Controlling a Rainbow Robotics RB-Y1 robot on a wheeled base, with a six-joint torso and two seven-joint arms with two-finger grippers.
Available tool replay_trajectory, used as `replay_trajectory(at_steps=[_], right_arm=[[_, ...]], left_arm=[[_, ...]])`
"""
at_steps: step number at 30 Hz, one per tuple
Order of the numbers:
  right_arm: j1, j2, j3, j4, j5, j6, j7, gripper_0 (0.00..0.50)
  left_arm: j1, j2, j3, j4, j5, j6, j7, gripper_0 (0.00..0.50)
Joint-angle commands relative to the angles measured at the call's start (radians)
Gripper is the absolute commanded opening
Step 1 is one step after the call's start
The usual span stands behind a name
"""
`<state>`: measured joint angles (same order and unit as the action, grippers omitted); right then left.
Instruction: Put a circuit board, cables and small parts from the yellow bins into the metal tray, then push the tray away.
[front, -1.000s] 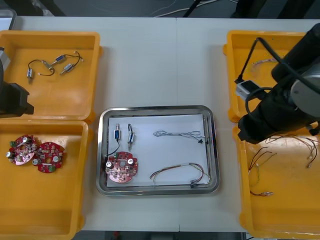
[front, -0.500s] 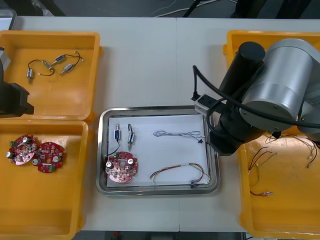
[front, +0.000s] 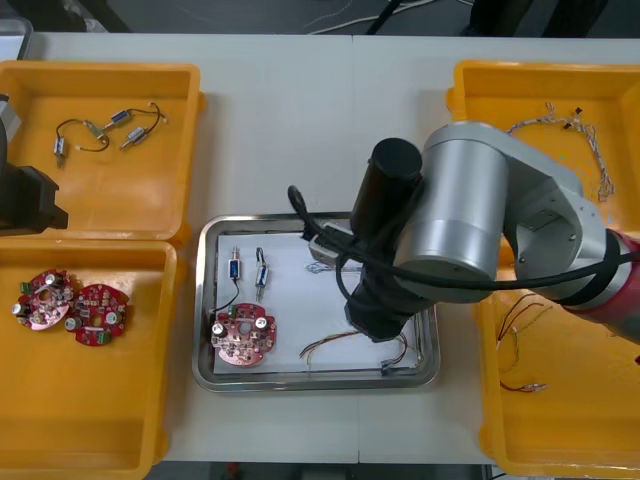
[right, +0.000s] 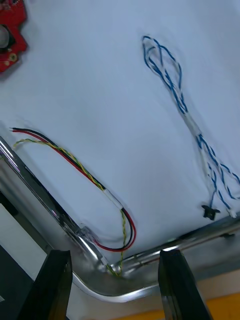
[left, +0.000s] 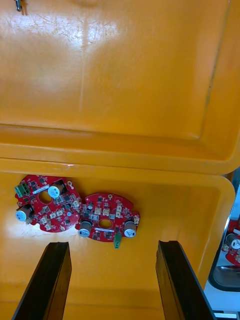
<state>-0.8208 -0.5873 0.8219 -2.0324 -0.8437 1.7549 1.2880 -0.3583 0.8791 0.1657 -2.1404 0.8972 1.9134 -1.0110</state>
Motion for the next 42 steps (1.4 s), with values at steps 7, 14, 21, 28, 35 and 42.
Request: replay_trajectory(at_steps=[7,14,21,28,35,42], right_arm=[[-0.095,0.063,0.206,0.006,0.071,-0.127,0.03,0.5],[-0.103,0.067,0.266,0.006,0.087,-0.175,0.037,0.5],[-0.115,0.086,0.342,0.006,0.135,-0.176,0.037,0.5],[-0.135,0.113,0.424,0.006,0.19,-0.176,0.037,0.5],[-0.135,0.129,0.456,0.006,0.212,-0.176,0.042,0.5],[-0.14,0.135,0.474,0.006,0.215,-0.178,0.059,0.5]], left_arm=[[0.015,0.041,0.029,-0.03,0.008,0.006,-0.017,0.5],[0.015,0.041,0.029,-0.03,0.008,0.006,-0.017,0.5],[0.015,0.041,0.029,-0.03,0.008,0.006,-0.017,0.5],[0.015,0.041,0.029,-0.03,0.008,0.006,-0.017,0.5],[0.015,0.041,0.029,-0.03,0.008,0.006,-0.017,0.5],[0.015,0.041,0.029,-0.03,0.008,0.006,-0.017,0.5]])
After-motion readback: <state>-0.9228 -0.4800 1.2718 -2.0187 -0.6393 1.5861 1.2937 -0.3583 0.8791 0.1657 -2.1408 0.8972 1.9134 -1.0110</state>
